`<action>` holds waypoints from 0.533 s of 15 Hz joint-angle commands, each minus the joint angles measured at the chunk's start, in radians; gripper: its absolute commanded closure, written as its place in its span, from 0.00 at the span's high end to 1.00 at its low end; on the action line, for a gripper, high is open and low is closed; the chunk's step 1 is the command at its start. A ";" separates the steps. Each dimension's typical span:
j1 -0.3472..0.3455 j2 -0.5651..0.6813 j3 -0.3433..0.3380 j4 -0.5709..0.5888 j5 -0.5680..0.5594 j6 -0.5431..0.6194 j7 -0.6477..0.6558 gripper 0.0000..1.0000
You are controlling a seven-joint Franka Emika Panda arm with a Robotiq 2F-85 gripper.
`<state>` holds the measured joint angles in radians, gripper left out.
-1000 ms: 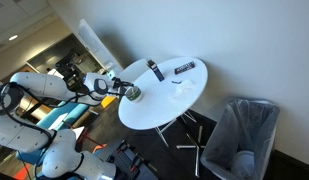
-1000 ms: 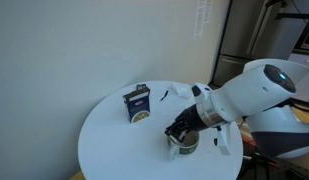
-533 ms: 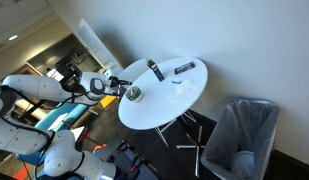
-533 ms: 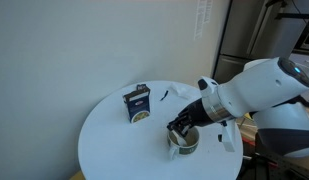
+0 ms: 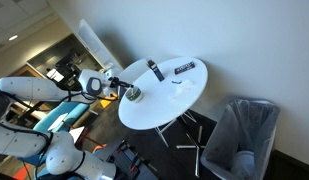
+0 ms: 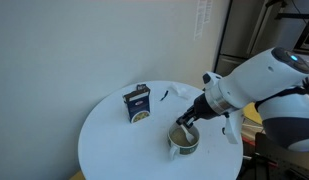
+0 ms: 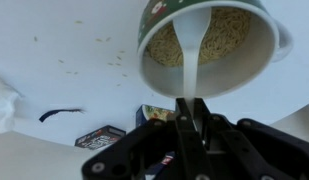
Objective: Put the plastic spoon in the mug
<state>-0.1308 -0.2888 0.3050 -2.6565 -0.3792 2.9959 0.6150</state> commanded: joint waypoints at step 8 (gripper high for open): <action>-0.071 -0.023 -0.011 -0.010 -0.110 0.137 -0.012 0.03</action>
<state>-0.1714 -0.3402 0.2811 -2.6643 -0.4496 3.0623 0.6148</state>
